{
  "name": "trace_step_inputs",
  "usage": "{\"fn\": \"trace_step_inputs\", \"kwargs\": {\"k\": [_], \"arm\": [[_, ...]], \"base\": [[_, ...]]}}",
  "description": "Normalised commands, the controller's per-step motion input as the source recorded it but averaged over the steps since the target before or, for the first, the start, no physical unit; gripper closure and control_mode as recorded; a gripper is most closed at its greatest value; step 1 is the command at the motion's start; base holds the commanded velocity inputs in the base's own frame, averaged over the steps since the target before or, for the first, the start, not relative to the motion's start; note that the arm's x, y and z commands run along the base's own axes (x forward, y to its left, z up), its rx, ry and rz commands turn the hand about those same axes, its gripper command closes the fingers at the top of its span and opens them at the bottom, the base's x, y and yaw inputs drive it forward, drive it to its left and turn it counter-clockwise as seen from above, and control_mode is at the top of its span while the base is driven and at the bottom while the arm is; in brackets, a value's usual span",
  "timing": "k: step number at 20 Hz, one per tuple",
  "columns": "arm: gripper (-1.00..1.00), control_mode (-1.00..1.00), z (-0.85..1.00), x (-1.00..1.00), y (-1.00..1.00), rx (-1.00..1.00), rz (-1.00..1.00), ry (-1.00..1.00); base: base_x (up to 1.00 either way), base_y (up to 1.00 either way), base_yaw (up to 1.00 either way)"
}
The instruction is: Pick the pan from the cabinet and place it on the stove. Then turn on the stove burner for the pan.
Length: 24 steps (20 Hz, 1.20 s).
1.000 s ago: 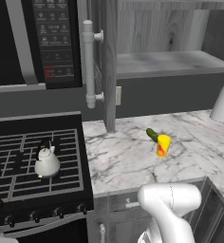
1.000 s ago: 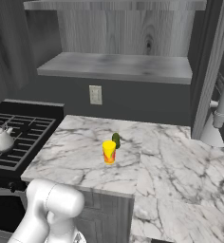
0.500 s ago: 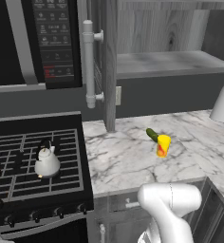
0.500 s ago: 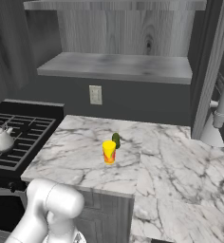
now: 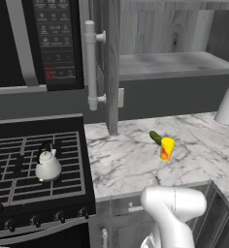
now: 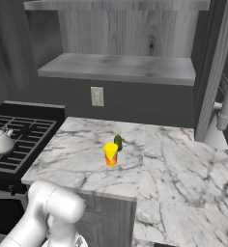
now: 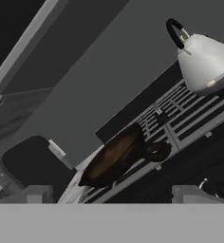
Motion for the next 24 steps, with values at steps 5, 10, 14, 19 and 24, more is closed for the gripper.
{"fn": "trace_step_inputs", "kwargs": {"k": [5,10,14,19,24], "arm": [[-1.0,-1.0,-0.09,0.06,0.08,-0.09,-0.09,0.07],[-1.0,-1.0,-0.15,0.08,0.01,-0.14,-0.1,0.09],[-1.0,-1.0,-0.21,0.1,0.02,-0.22,-0.08,0.05],[-1.0,-1.0,-0.09,0.06,0.08,-0.18,-0.05,0.01],[-1.0,-1.0,-0.06,0.06,0.14,-0.18,-0.01,0.0]], "base": [[0.0,0.0,0.0],[0.0,0.0,0.0],[0.0,0.0,0.0],[0.0,0.0,0.0],[0.0,0.0,0.0]]}}
